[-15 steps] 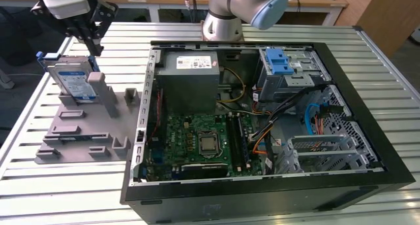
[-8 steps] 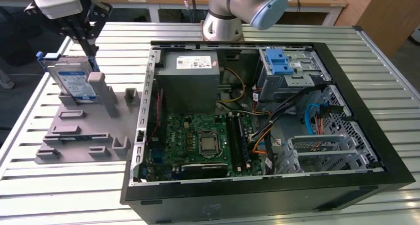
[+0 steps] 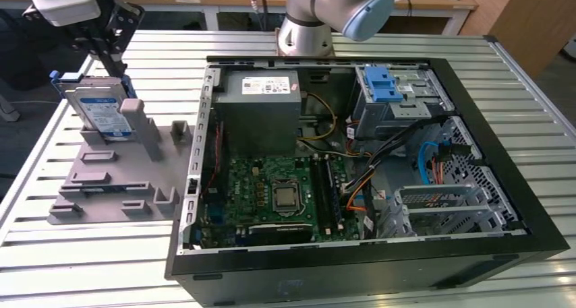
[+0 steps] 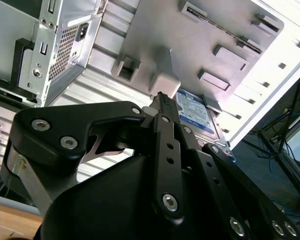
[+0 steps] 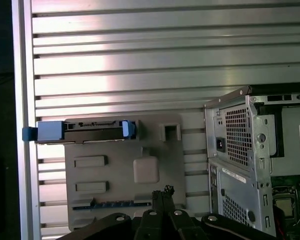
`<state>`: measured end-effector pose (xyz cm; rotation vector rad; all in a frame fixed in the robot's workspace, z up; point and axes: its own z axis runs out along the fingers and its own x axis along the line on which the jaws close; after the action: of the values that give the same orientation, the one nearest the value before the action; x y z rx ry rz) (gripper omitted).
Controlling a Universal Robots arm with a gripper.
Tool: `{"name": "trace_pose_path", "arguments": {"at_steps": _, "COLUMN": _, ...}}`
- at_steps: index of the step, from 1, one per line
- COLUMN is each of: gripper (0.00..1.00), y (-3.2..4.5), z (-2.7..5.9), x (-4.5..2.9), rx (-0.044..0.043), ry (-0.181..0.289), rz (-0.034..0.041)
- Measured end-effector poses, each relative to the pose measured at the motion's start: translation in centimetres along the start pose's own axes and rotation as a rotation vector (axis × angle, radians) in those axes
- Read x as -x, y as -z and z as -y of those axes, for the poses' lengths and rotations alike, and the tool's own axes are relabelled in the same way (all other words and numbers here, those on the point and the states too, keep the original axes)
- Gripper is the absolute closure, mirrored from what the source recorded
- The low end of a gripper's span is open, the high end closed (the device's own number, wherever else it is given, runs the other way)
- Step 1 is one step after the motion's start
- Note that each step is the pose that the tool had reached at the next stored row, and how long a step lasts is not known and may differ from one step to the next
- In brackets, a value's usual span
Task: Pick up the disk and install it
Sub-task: 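Reach for the disk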
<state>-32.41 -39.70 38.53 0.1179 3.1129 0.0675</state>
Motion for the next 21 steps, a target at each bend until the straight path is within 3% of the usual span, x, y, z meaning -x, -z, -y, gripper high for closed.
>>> {"name": "trace_pose_path", "arguments": {"at_steps": 8, "gripper": 0.89, "y": 0.0, "z": -0.09, "x": -1.33, "rx": 0.0, "ry": 0.0, "rz": 0.0}}
{"name": "trace_pose_path", "arguments": {"at_steps": 14, "gripper": 0.89, "y": -0.04, "z": -1.0, "x": -2.3, "rx": 0.0001, "ry": 0.0, "rz": 0.0001}}
{"name": "trace_pose_path", "arguments": {"at_steps": 21, "gripper": 0.89, "y": -0.09, "z": -1.23, "x": -3.42, "rx": 0.0, "ry": 0.0, "rz": -0.0001}}
